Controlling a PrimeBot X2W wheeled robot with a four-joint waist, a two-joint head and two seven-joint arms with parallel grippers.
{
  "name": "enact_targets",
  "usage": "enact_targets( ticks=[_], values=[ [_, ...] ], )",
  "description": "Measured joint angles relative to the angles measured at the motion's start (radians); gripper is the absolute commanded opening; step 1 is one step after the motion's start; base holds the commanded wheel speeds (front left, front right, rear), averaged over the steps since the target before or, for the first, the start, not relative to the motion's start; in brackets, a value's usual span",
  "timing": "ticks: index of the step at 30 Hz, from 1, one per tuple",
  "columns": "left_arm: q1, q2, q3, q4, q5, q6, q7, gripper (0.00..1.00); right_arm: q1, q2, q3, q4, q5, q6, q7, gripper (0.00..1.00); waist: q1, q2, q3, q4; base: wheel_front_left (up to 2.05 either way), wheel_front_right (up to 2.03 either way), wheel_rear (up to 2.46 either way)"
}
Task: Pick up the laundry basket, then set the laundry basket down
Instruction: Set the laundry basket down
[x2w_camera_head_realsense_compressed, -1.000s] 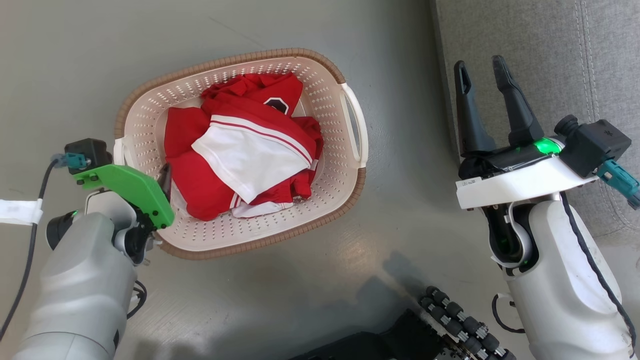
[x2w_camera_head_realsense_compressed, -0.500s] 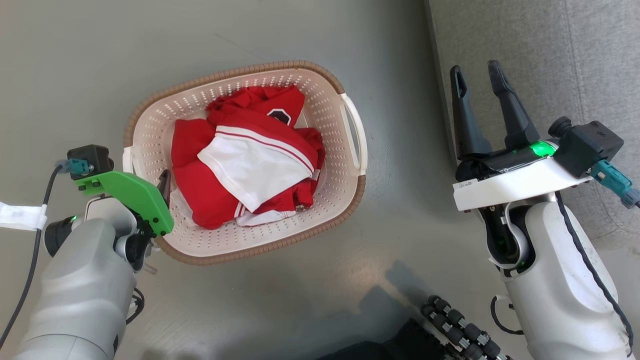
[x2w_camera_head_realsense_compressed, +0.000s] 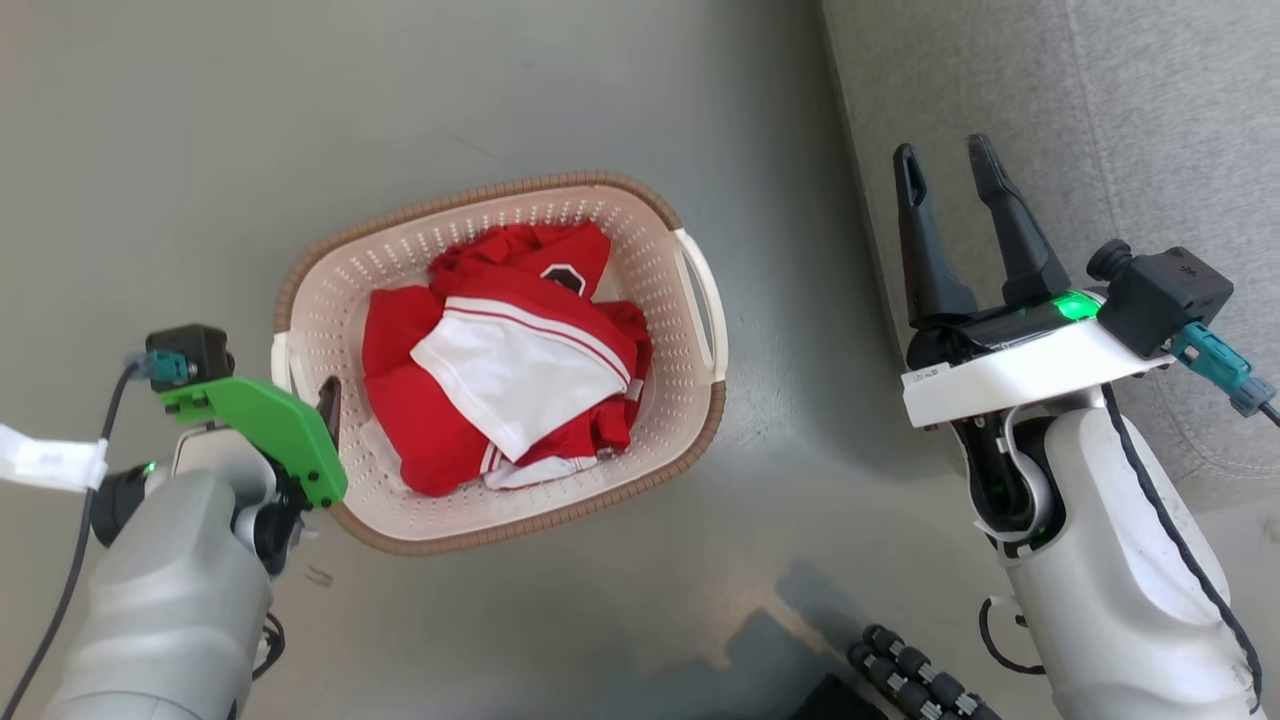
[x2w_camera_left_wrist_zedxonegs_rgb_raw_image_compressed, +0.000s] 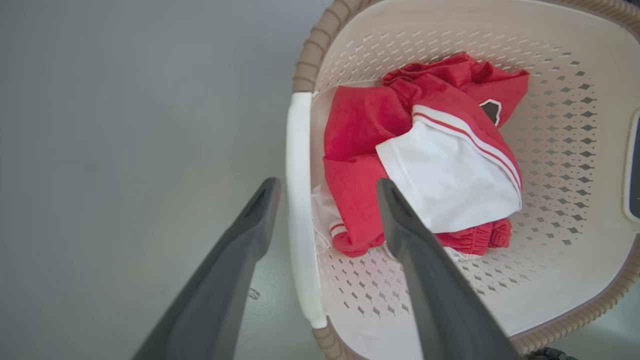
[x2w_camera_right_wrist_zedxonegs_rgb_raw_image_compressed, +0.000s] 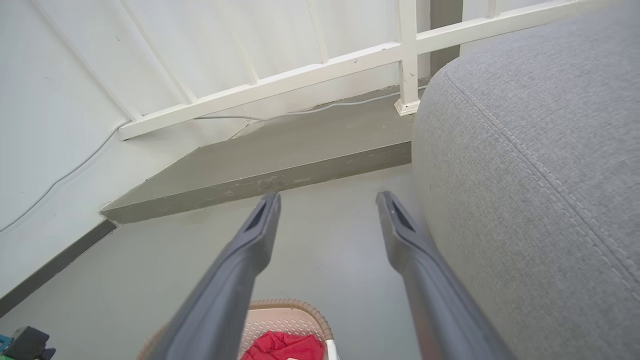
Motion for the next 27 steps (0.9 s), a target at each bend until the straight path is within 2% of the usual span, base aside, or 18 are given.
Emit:
enact_targets(
  ticks=[15, 27],
  values=[
    [0.076, -0.017, -0.054, -0.02, 0.002, -0.004, -0.061, 1.0, 0.005, 0.0, -0.001, 0.048, 0.0, 0.012, 0.0, 1.0, 0.0, 0.0, -0.139, 0.017, 0.0, 0.0, 0.0],
    [0.14, -0.041, -0.109, -0.081, 0.01, -0.004, -0.16, 1.0, 0.052, -0.001, -0.017, 0.104, -0.014, 0.025, 0.0, 1.0, 0.0, 0.0, -0.288, 0.07, 0.0, 0.0, 0.0]
  ],
)
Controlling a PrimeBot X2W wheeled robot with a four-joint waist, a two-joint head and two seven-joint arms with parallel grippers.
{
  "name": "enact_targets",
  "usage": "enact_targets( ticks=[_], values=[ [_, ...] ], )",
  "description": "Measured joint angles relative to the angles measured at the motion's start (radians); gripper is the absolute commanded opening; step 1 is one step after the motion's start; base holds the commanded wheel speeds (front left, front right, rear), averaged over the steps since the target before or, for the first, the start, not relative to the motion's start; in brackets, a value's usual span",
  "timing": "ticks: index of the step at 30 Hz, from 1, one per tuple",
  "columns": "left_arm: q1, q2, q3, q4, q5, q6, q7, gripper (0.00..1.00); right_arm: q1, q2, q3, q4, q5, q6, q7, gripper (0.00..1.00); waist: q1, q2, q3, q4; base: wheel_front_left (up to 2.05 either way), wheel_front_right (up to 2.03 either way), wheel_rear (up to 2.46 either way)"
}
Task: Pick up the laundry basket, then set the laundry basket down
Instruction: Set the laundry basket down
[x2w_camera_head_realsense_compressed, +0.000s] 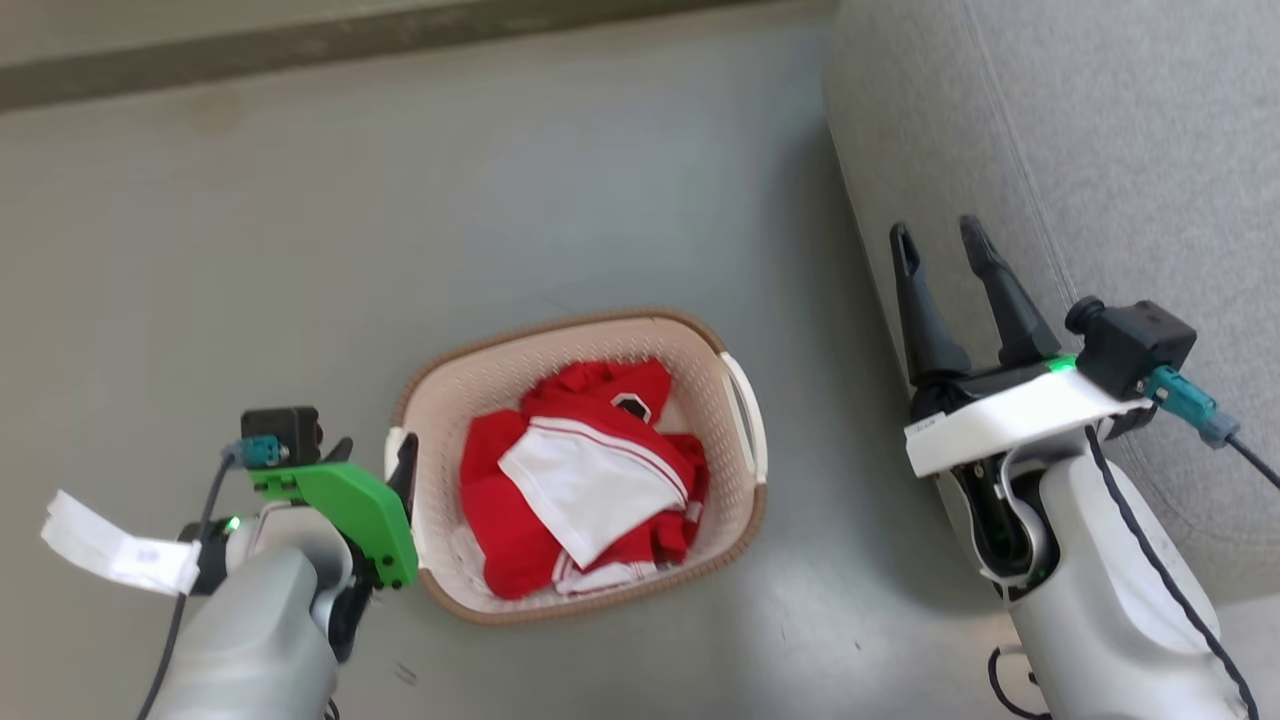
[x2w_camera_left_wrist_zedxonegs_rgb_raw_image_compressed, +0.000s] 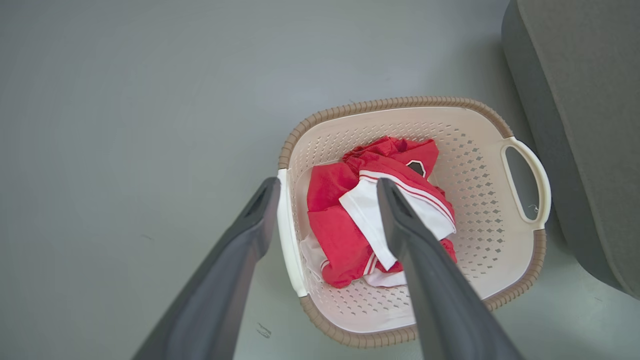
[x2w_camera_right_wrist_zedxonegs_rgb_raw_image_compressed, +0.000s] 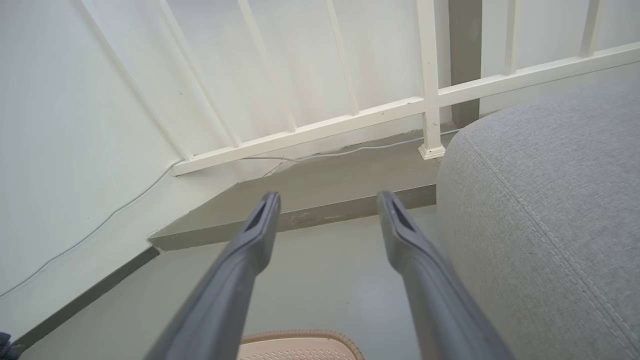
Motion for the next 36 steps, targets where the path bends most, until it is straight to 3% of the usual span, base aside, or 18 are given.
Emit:
enact_targets(
  ticks=[12, 20, 36],
  values=[
    [0.089, 0.015, -0.019, -0.045, 0.023, 0.0, -0.066, 1.0, 0.091, 0.0, -0.019, 0.039, -0.008, 0.009, 0.0, 1.0, 0.0, 0.0, -0.174, 0.075, 0.0, 0.0, 0.0],
    [0.133, 0.027, 0.017, -0.1, 0.029, 0.002, -0.069, 1.0, 0.146, 0.0, -0.043, 0.047, -0.024, 0.009, 0.0, 1.0, 0.0, 0.0, -0.26, 0.11, 0.0, 0.0, 0.0],
    [0.256, 0.077, 0.247, -0.515, 0.121, 0.082, -0.069, 1.0, 0.188, 0.001, -0.052, 0.017, -0.037, 0.017, 0.0, 1.0, 0.0, 0.0, -0.329, 0.168, 0.0, 0.0, 0.0]
  ],
)
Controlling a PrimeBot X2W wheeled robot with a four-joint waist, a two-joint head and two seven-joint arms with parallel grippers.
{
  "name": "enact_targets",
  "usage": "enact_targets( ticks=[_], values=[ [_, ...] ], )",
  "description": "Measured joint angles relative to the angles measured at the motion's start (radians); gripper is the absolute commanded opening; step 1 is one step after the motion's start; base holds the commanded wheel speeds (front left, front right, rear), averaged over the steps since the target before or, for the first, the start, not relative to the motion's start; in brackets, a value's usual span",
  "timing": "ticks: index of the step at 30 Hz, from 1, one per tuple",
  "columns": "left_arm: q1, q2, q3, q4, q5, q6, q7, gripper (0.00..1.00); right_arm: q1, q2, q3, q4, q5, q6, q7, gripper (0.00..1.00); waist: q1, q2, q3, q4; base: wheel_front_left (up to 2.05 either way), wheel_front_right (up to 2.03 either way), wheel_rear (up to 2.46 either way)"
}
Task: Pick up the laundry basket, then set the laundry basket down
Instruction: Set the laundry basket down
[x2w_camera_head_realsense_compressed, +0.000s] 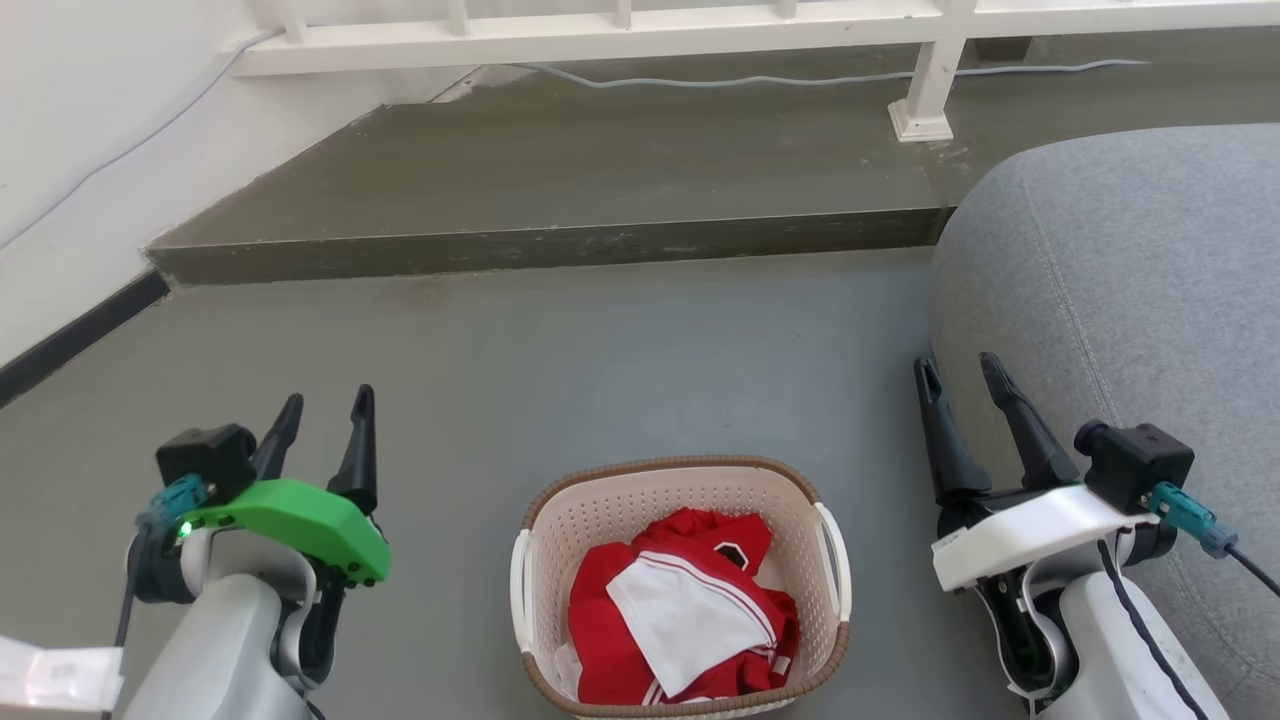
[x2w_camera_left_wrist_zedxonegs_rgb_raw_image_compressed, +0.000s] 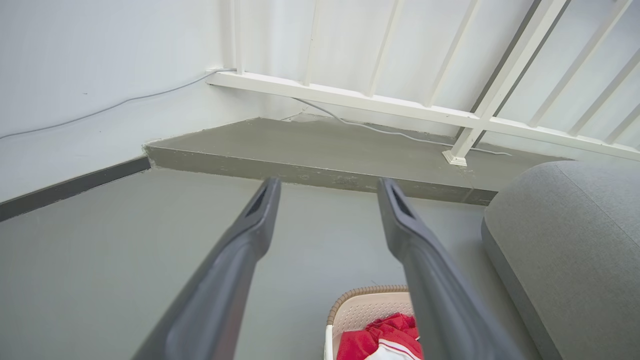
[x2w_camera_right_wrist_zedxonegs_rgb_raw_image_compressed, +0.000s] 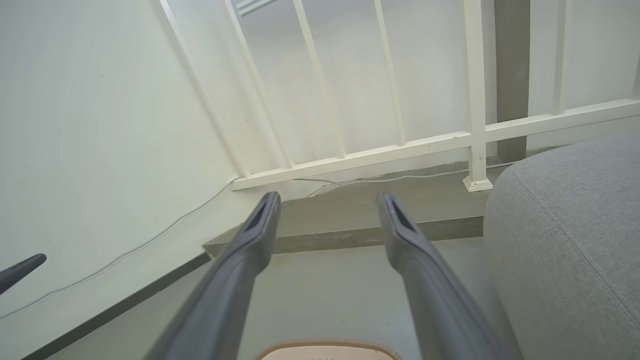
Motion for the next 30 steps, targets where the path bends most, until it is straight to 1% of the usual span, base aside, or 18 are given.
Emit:
enact_targets(
  ticks=[3, 8, 13, 15, 19, 23, 28, 30],
  values=[
    [0.039, 0.007, 0.035, -0.066, 0.02, 0.01, 0.0, 1.0, 0.013, 0.0, -0.002, -0.005, -0.003, 0.0, 0.0, 1.0, 0.0, 0.0, 0.001, 0.003, 0.0, 0.0, 0.0],
    [0.115, 0.0, 0.082, -0.164, 0.067, 0.022, -0.002, 1.0, 0.014, 0.0, -0.021, -0.029, -0.003, 0.0, 0.0, 1.0, 0.0, 0.0, 0.005, 0.009, 0.0, 0.0, 0.0],
    [0.162, -0.02, 0.128, -0.262, 0.119, 0.029, -0.003, 1.0, 0.022, 0.0, -0.024, -0.04, -0.004, 0.0, 0.0, 1.0, 0.0, 0.0, 0.006, 0.014, 0.0, 0.0, 0.0],
    [0.189, -0.028, 0.136, -0.286, 0.127, 0.029, -0.003, 1.0, 0.032, 0.0, -0.025, -0.04, -0.033, 0.0, 0.0, 1.0, 0.0001, 0.0, 0.006, 0.014, 0.0, 0.0, 0.0],
    [0.225, -0.051, 0.179, -0.35, 0.152, 0.029, -0.003, 1.0, 0.034, 0.001, -0.033, -0.045, -0.047, 0.0, 0.0, 1.0, 0.0, 0.0, 0.006, 0.014, 0.0, 0.0, 0.0],
    [0.262, -0.063, 0.199, -0.379, 0.169, 0.028, -0.003, 1.0, 0.035, 0.001, -0.037, -0.05, -0.048, 0.0, 0.0, 1.0, 0.0, 0.0, 0.004, 0.013, 0.0, 0.0, 0.0],
    [0.323, -0.077, 0.208, -0.398, 0.185, 0.003, -0.003, 1.0, 0.038, 0.001, -0.044, -0.053, -0.048, 0.0, 0.0, 1.0, 0.0001, 0.0, 0.0, 0.011, 0.0, 0.0, 0.0],
    [0.329, -0.078, 0.223, -0.411, 0.197, 0.003, -0.003, 1.0, 0.042, 0.001, -0.046, -0.053, -0.048, 0.0, 0.0, 1.0, 0.0001, 0.0, -0.001, 0.011, 0.0, 0.0, 0.0]
  ],
)
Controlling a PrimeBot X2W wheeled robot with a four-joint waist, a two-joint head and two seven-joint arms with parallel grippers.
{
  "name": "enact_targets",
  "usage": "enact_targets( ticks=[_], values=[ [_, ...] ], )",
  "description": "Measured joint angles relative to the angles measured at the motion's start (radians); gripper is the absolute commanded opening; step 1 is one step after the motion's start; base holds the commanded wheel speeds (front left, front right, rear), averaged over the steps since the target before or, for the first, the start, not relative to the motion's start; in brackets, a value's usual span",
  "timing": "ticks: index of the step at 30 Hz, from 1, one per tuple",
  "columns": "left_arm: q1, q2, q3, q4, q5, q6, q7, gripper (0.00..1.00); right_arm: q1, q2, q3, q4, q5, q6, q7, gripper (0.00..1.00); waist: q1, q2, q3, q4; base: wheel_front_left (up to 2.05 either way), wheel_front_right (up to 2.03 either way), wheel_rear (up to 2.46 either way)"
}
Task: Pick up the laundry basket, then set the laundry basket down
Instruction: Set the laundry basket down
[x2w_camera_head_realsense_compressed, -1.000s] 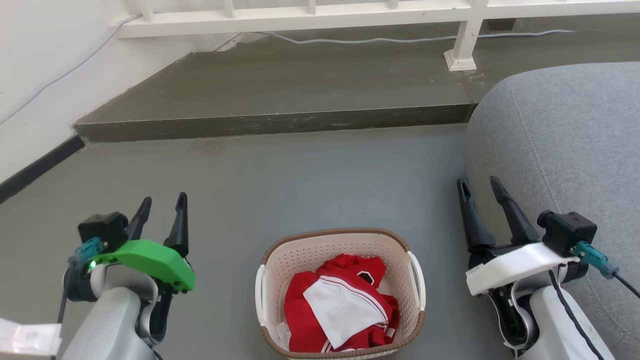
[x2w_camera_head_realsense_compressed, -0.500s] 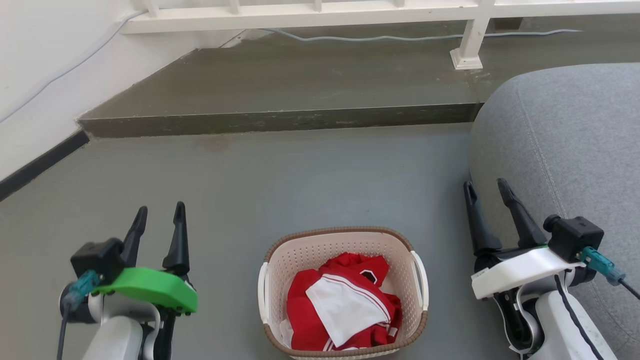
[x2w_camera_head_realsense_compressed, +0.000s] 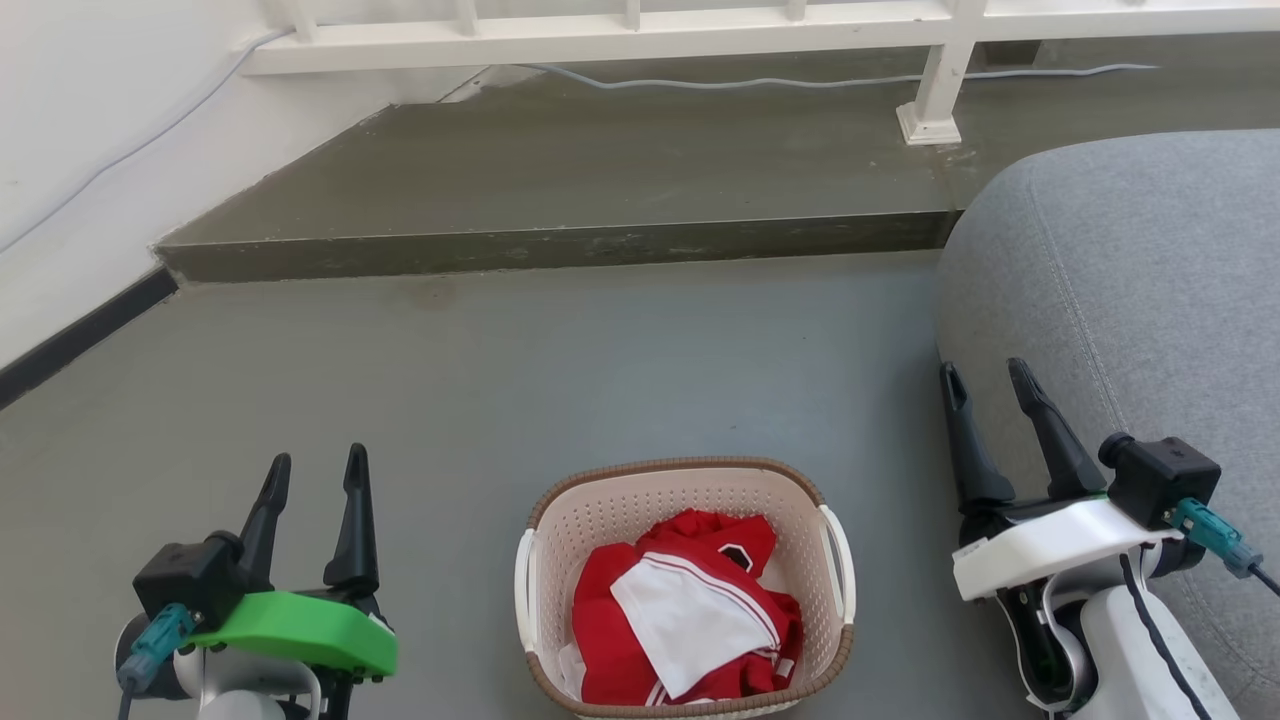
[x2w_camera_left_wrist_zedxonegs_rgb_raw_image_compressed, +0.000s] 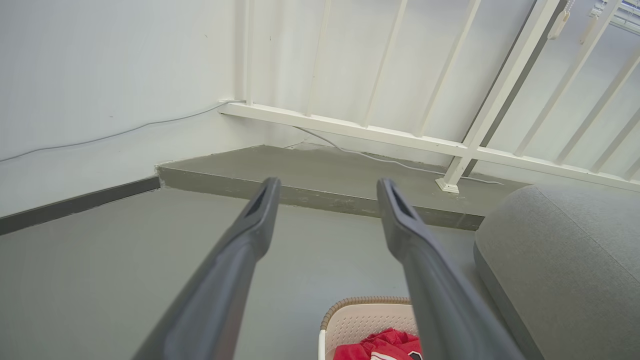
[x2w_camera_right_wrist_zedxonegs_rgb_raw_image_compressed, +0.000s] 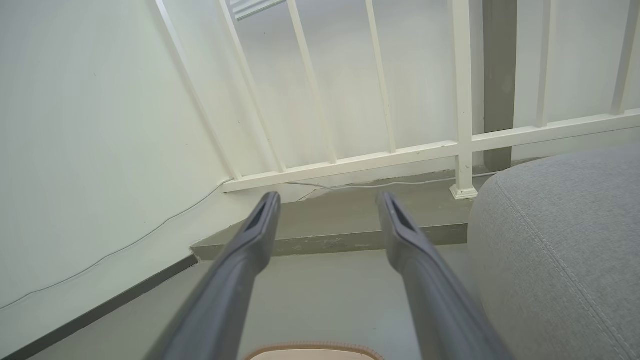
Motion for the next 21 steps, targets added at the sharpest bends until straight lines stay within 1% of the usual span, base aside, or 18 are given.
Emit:
enact_targets(
  ticks=[6, 10, 21],
  values=[
    [0.029, -0.005, 0.025, -0.028, 0.04, -0.005, 0.0, 1.0, 0.011, 0.0, 0.0, 0.001, -0.011, 0.0, 0.0, 1.0, 0.0, 0.0, -0.004, 0.001, 0.0, 0.0, 0.0],
    [0.034, -0.009, 0.031, -0.048, 0.054, -0.01, 0.0, 1.0, 0.011, 0.0, 0.001, 0.003, -0.037, 0.0, 0.0, 1.0, 0.0, 0.0, -0.005, 0.001, 0.0, 0.0, 0.0],
    [0.057, -0.018, 0.062, -0.076, 0.095, -0.026, 0.0, 1.0, 0.011, 0.0, 0.001, 0.004, -0.043, 0.0, 0.0, 1.0, 0.0, 0.0, 0.001, 0.0, 0.0, 0.0, 0.0]
  ],
)
